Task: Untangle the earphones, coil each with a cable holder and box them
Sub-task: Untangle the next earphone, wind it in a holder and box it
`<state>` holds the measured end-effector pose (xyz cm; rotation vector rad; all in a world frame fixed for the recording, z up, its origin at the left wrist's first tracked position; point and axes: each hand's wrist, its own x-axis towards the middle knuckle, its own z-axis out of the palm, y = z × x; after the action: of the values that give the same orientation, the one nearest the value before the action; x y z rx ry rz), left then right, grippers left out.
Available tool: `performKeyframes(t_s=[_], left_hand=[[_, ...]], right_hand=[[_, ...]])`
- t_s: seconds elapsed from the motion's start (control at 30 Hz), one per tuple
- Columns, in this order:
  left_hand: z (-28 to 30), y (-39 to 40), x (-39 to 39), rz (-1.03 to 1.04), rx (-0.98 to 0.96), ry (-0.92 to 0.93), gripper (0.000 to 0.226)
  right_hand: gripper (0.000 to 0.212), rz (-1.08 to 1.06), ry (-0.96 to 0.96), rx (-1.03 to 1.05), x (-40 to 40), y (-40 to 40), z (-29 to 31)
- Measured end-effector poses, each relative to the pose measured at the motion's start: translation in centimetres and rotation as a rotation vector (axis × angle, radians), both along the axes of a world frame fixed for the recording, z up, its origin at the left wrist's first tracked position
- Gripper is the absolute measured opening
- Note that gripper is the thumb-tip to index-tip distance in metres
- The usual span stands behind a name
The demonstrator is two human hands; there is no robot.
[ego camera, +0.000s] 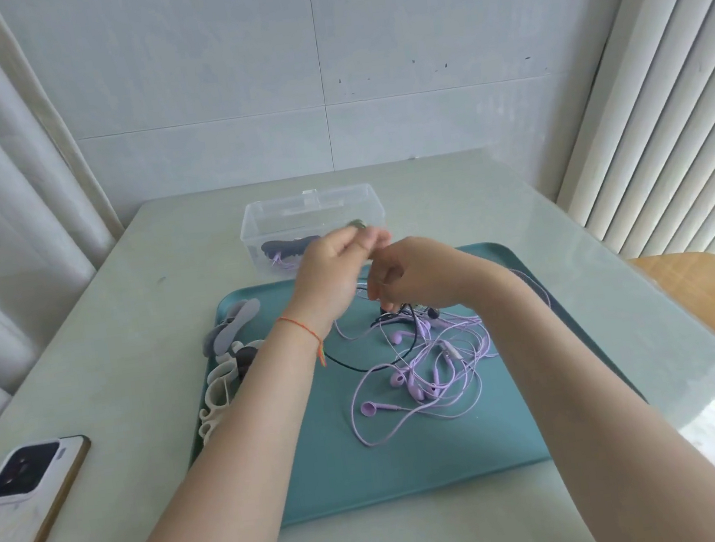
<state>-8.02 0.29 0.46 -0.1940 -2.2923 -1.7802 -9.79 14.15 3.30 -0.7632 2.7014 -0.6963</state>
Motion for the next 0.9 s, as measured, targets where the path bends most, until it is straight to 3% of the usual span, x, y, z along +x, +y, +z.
performKeyframes(t_s=[0.1,0.27,0.43,0.53,0.73,0.9], left_hand=[[-0.9,0.2,-0.1,0.05,-0.436,-0.024,0.037],[-0.7,0.2,-0.2,0.097,-0.633,-0.148,0.041],[-0.5,0.1,0.0,-0.018,-0.539,-0.28,0.029],[-0.8,0.0,-0.1,-0.021,-0.587,-0.234,0.029],[-1.3,-0.1,-0.5,0.043,-0.484,-0.178,0.03],[-1.4,0.3,-0.4,0.076,-0.35,-0.124,0.026]], right_hand=[[0.014,-0.013,0.114,0.145,-0.3,-0.3,-0.5],[0.018,-0.018,0.202,0.191,-0.5,-0.4,-1.3],[0.021,-0.034,0.186,0.11,-1.0,1.1,-1.1],[0.021,-0.028,0.114,0.043,-1.0,2.3,-0.4],[0.025,-0.205,0.094,-0.211,-1.5,3.7,0.6],[0.021,-0.123,-0.001,-0.168,-1.2,4.1,0.6]])
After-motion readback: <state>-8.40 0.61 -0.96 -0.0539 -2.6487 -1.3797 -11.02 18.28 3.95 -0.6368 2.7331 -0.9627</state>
